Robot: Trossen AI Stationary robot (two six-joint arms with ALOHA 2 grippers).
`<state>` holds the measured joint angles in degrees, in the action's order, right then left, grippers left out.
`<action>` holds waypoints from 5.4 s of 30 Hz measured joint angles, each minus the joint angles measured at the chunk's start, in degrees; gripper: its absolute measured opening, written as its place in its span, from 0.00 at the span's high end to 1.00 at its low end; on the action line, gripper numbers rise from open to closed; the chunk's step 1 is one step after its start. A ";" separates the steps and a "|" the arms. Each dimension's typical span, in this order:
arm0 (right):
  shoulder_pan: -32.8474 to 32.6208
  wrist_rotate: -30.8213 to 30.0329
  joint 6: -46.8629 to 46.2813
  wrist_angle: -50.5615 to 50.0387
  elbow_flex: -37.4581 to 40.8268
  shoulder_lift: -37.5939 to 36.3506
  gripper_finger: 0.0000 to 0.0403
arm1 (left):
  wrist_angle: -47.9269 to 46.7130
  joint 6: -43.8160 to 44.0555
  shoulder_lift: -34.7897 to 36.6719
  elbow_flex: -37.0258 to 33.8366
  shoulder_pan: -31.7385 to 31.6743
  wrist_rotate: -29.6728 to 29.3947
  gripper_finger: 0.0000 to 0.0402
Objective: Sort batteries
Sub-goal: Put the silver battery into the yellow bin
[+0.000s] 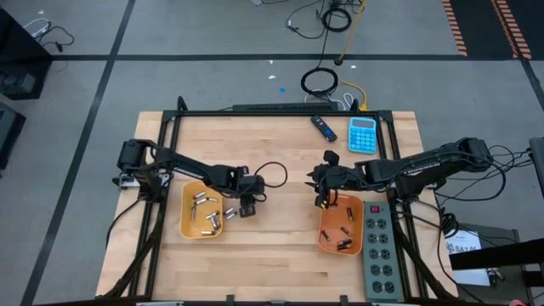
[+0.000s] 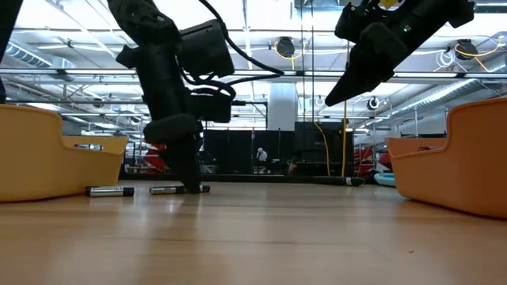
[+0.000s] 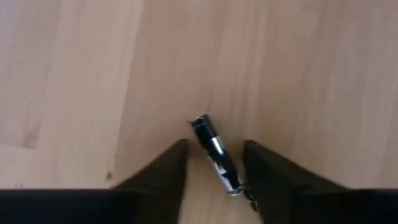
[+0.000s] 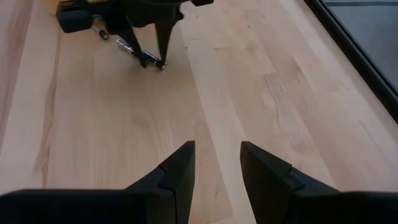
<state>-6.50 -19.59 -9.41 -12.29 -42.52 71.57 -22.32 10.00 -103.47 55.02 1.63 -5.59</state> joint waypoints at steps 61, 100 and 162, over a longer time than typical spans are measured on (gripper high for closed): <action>-1.80 2.06 -5.61 -8.15 0.00 -0.09 0.71 | -11.27 16.57 6.25 3.74 6.95 -5.35 0.45; -2.64 1.70 -7.04 -8.11 0.00 -0.10 0.71 | -37.66 4.57 14.66 7.03 3.17 17.39 0.95; -3.37 1.75 -7.59 -7.50 0.00 -0.07 0.71 | -34.98 2.54 3.30 13.76 12.07 4.39 0.94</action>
<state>-9.87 -17.85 -17.00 -19.80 -42.52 71.50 -57.30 12.54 -100.17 68.79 13.70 -1.20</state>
